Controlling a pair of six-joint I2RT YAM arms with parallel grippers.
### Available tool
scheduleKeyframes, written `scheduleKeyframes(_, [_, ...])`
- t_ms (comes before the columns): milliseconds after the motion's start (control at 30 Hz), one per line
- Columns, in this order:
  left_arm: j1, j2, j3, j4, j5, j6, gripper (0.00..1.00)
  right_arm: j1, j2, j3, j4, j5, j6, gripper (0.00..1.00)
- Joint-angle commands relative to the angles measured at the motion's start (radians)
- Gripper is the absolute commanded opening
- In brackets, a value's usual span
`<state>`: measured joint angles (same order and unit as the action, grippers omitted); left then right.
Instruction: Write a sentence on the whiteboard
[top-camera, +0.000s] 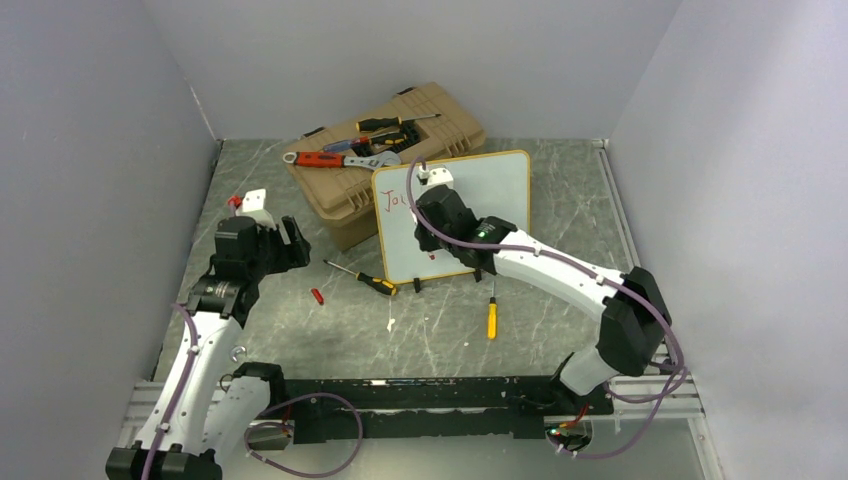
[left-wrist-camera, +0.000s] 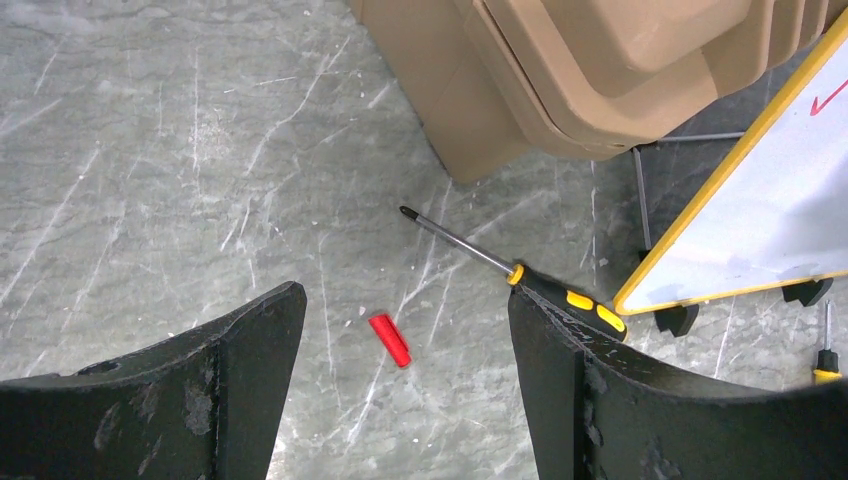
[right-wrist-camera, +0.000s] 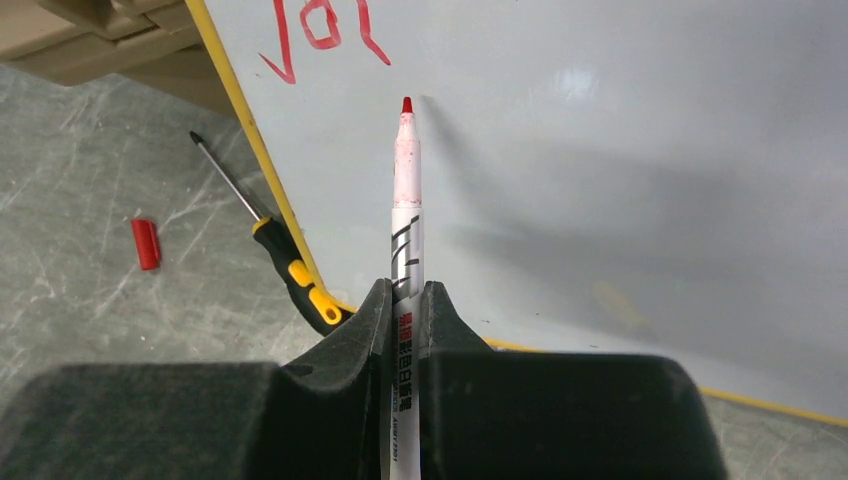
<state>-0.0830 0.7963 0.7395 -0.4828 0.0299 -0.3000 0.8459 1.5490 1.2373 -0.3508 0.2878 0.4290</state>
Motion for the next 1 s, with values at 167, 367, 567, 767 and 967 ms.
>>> scheduleKeyframes(167, [-0.008,-0.022,-0.002,0.014,-0.021,0.015,0.8,-0.003,-0.053,0.027,0.103,0.059,-0.062,0.0])
scheduleKeyframes(367, [-0.011,-0.028,-0.002,0.01,-0.027,0.015,0.8,-0.005,0.002,0.082,0.088,0.063,-0.079,0.0])
scheduleKeyframes(567, [-0.015,-0.027,-0.002,0.008,-0.028,0.016,0.8,-0.009,0.029,0.102,0.067,0.088,-0.076,0.0])
scheduleKeyframes(767, [-0.018,-0.025,-0.002,0.009,-0.027,0.015,0.8,-0.014,0.04,0.098,0.043,0.091,-0.054,0.0])
scheduleKeyframes(967, [-0.021,-0.019,-0.002,0.01,-0.027,0.016,0.8,-0.015,0.042,0.076,0.025,0.081,-0.03,0.0])
